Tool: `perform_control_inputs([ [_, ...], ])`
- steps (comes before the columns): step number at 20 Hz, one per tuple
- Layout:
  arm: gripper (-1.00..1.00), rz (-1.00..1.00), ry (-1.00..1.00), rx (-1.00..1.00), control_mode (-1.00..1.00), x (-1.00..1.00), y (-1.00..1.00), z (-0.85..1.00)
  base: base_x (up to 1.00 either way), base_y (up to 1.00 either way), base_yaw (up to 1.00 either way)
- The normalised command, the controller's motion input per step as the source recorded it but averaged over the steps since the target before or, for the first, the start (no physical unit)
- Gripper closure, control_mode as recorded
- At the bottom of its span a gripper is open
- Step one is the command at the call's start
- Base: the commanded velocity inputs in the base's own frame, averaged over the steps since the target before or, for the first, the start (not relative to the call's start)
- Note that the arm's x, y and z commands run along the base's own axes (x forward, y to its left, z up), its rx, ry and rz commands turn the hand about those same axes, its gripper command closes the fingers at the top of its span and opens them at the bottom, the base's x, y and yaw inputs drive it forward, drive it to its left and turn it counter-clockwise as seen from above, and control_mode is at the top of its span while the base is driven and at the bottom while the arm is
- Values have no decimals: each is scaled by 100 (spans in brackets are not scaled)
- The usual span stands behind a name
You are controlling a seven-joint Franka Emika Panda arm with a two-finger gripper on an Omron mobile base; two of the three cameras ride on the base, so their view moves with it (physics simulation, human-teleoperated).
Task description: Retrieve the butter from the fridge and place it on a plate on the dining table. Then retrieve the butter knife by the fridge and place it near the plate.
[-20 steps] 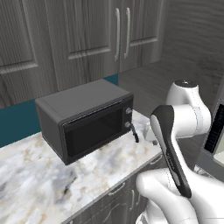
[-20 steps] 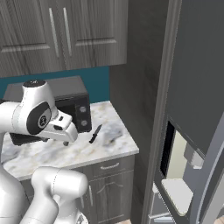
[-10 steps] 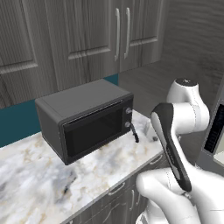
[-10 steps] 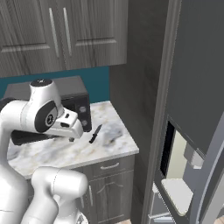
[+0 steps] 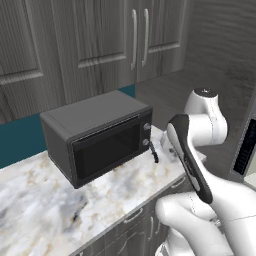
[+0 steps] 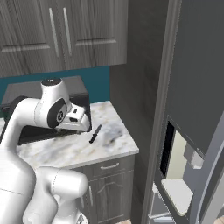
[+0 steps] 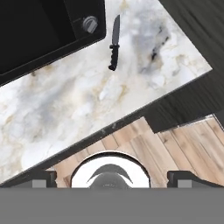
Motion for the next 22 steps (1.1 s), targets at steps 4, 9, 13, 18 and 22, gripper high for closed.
perform_control_inputs([
  [4,-100,0,-7,0,-100,70,0,-27,0,0,0],
  [9,-100,0,0,0,-100,37,0,-26,0,0,0],
  [13,-100,0,0,0,-100,49,-11,-29,0,0,0],
  [18,-100,0,0,0,-100,43,-7,-35,0,0,0],
  [22,-100,0,0,0,-100,29,0,-30,0,0,0],
])
